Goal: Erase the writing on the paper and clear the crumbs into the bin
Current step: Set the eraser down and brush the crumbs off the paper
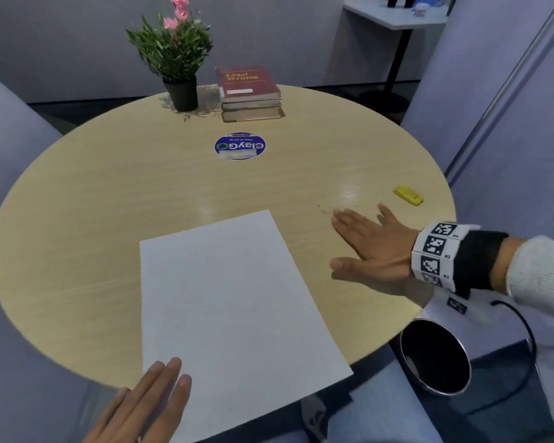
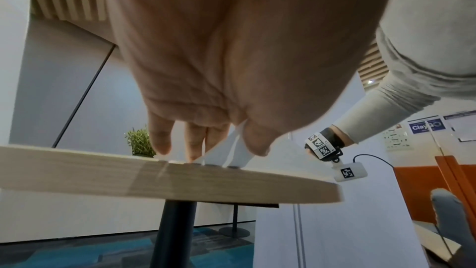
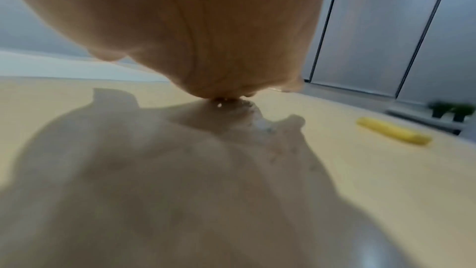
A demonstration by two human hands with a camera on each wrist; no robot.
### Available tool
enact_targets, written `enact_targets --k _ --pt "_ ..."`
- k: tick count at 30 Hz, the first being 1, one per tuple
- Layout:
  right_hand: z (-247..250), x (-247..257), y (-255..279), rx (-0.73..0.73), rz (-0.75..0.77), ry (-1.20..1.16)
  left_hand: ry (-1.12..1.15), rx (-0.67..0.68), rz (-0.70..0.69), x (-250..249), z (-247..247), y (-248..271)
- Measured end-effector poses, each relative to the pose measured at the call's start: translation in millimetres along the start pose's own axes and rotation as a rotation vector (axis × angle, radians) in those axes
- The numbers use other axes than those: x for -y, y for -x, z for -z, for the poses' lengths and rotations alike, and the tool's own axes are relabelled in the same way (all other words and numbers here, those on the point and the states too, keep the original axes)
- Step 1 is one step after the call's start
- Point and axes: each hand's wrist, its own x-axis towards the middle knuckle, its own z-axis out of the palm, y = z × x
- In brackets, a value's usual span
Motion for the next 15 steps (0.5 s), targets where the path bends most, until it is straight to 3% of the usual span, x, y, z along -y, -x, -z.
enact_targets --k 3,5,7,10,12,15 --pt "16 30 -3 0.007 0.133 0.065 -0.026 0.073 -0.002 21 14 -4" --pt "15 66 -3 0.038 0.292 0.02 -0.018 0.093 -0.02 38 16 -8" --pt "1 82 -7 0.057 0.347 -0.035 -0.074 0.159 -0.044 53 16 -12" --pt "-7 49 -14 -0.017 0.147 -0.086 -0.091 0.21 0.012 70 17 -17" --pt "1 23 -13 0.035 -0.04 -0.098 -0.082 0.235 0.028 81 15 -18" --pt "22 34 -23 0.022 -0.05 -0.038 -0.051 0.236 0.06 88 13 -25"
